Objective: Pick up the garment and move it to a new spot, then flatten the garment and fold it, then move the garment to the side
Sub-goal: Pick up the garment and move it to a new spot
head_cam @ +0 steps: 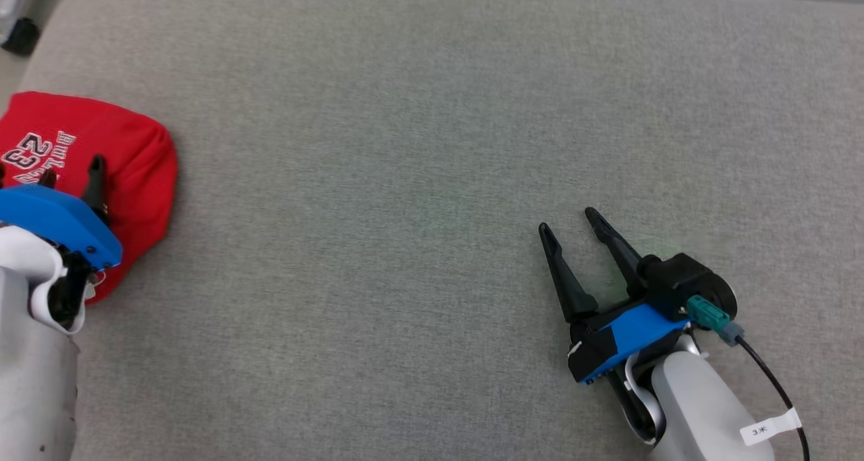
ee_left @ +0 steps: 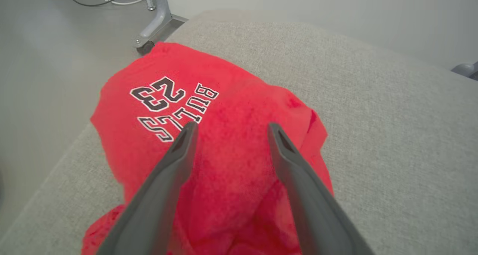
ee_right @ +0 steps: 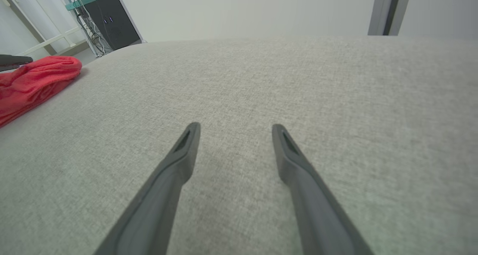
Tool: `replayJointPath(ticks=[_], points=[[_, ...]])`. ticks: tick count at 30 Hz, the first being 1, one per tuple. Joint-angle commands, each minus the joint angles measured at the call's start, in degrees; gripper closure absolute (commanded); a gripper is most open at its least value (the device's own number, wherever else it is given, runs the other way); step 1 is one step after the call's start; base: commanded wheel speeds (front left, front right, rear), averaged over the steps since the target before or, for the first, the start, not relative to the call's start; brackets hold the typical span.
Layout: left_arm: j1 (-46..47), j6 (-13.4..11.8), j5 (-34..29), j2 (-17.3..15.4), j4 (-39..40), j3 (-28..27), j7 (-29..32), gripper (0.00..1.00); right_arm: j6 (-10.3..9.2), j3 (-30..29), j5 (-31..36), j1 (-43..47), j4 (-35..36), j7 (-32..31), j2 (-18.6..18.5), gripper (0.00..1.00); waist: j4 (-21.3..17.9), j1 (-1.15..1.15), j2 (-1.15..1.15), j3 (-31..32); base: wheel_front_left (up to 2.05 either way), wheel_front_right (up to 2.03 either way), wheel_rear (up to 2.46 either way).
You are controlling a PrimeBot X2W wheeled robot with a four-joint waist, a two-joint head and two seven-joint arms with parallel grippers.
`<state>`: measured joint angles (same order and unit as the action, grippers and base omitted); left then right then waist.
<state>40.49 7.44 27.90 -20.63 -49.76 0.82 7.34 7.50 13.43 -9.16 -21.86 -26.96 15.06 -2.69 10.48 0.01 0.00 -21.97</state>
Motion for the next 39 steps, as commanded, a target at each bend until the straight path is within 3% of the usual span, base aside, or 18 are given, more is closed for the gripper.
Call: replayJointPath(ticks=[1,10,11,12,15,21,26,32,39], points=[[1.54,0.04,1.34,-0.92,-1.33,0.16,1.67,0.0,-0.02,-0.59,0.39,-0.44,-0.22,0.12,-0.5,0.0,-0.54,-0.01,0.0,-0.67,0.0,0.0,0.0],[2.14,0.0,4.01,-1.31,-9.35,2.7,10.09,0.0,-0.03,-1.89,1.04,-1.64,0.27,0.02,-0.56,0.0,-2.51,-0.01,0.0,-2.66,0.0,0.0,0.0],[2.14,-0.02,4.12,-0.82,-9.42,3.16,10.12,0.21,-0.04,-1.97,0.99,-1.68,0.28,0.02,-0.56,0.0,-2.56,-0.01,0.0,-2.7,0.0,0.0,0.0],[2.19,-0.02,4.24,-0.71,-9.52,3.46,9.88,1.0,-0.04,-2.08,0.97,-1.68,0.26,0.02,-0.56,0.0,-2.57,-0.01,0.0,-2.73,0.0,0.0,0.0],[2.35,-0.02,4.66,-0.67,-9.38,4.37,9.79,1.0,-0.04,-2.27,0.89,-1.7,0.14,0.02,-0.57,0.0,-2.51,-0.01,0.0,-2.71,0.0,0.0,0.0],[4.98,-0.01,3.8,-3.07,-4.79,7.16,1.47,1.0,-0.03,-1.76,-0.36,-1.27,-0.06,0.03,-0.48,0.0,-2.59,-0.01,0.0,-0.88,0.0,0.0,0.0],[6.28,-0.01,5.08,-4.09,1.4,12.68,-1.97,1.0,-0.02,-1.71,-1.93,0.19,-0.48,0.07,-0.41,0.0,-3.61,-0.01,0.0,2.37,0.0,0.0,0.0],[6.69,-0.01,6.52,-3.12,6.98,18.05,-4.08,1.0,-0.02,-2.08,-2.6,1.45,-1.33,0.08,-0.39,0.0,-5.83,-0.01,0.0,5.02,0.0,0.0,0.0],[5.09,-0.01,9.67,0.28,13.74,27.04,-5.08,1.0,-0.01,-2.54,-4.0,2.98,-1.66,0.08,-0.35,0.0,-10.91,-0.01,0.0,7.28,0.0,0.0,0.0]])
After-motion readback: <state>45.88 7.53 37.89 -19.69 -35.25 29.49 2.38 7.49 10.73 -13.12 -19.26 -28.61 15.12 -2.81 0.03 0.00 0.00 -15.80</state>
